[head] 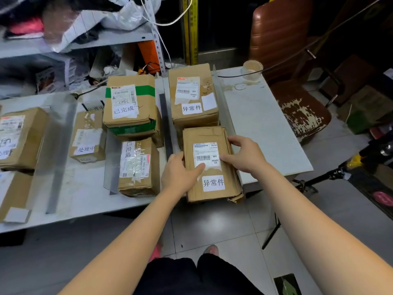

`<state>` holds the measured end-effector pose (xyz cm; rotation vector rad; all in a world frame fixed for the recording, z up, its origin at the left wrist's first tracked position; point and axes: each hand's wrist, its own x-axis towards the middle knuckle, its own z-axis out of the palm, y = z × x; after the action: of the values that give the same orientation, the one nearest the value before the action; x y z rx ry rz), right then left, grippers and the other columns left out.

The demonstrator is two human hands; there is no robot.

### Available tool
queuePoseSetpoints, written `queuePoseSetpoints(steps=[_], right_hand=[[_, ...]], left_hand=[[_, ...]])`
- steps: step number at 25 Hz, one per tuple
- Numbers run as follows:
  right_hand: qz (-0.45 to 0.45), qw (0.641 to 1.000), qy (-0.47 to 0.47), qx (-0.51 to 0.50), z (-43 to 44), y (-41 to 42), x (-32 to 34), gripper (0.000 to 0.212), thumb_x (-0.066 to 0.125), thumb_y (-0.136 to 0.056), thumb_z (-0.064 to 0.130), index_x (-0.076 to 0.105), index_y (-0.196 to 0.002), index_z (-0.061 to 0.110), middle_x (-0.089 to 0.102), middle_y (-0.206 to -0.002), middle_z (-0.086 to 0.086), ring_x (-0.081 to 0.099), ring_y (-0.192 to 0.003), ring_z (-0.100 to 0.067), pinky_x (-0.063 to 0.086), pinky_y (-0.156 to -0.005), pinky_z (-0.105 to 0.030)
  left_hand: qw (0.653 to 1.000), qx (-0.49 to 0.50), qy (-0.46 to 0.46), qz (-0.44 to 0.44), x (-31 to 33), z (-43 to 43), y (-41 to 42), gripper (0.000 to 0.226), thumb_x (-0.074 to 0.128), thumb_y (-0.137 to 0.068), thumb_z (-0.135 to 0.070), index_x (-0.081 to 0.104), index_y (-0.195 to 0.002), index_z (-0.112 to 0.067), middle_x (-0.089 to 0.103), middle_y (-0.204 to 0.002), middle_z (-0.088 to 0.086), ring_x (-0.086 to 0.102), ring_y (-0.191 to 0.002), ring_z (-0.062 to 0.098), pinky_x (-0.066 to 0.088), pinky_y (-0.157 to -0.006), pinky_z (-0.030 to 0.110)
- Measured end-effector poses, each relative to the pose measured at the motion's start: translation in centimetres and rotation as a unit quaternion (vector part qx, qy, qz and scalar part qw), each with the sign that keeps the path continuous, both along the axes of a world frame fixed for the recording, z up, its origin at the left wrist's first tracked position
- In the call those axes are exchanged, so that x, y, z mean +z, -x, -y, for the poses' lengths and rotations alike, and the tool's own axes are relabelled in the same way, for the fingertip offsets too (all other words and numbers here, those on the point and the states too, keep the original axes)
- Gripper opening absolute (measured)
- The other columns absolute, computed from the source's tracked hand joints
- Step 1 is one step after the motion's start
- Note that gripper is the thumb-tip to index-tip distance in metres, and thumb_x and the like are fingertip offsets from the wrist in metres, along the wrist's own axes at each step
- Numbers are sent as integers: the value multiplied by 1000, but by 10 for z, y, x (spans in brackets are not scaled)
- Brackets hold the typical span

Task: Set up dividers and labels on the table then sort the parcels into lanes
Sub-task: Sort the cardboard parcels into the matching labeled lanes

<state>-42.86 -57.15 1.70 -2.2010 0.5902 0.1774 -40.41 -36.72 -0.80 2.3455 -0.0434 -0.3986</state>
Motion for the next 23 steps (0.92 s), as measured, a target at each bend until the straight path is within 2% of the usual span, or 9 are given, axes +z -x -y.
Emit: queuePoseSetpoints(steps=[2,4,9,14,19,23], right_hand=[[3,999,31,6,-3,0,-7,68,82,-83,28,55,-145,22,60,-144,2,55,-134,-21,48,-108,-40],[6,999,50,8,-4,0,-11,69,81,-84,32,54,-146,22,61,-144,1,56,-133,-21,49,-106,-40],[0,998,60,13,-3,1,-9,73,81,-83,36,50,-149,24,58,-146,0,61,-127,-24,53,-103,-42],[-2,998,67,15,-3,1,1,74,78,-87,38,44,-151,27,56,-148,0,59,-128,-27,54,-100,-46],[24,993,113,19,-8,0,16,70,73,-88,41,46,-151,26,59,-145,-1,58,-129,-26,54,-97,-44],[94,974,189,86,-25,-25,46,59,69,-90,36,51,-145,28,61,-140,3,55,-129,-24,51,-90,-40]], left_hand=[[1000,3,-2,7,-5,0,1,67,75,-82,-55,54,-139,-26,54,-119,-7,56,-105,11,48,-79,32],[999,4,-27,19,-7,1,1,71,74,-81,-59,54,-140,-26,58,-122,-5,58,-105,13,53,-80,35],[995,-7,-93,41,2,1,-2,69,73,-76,-67,58,-131,-27,65,-117,-4,65,-104,18,59,-78,41],[994,-10,-90,56,7,-3,-6,67,69,-81,-67,60,-130,-24,66,-115,-1,64,-105,18,55,-75,35],[990,-25,-105,86,21,-11,-10,78,64,-89,-61,45,-149,-15,60,-133,6,58,-122,24,51,-89,38],[975,-39,-151,156,52,-35,-24,72,57,-95,-55,36,-155,-19,52,-138,5,54,-125,24,49,-88,36]])
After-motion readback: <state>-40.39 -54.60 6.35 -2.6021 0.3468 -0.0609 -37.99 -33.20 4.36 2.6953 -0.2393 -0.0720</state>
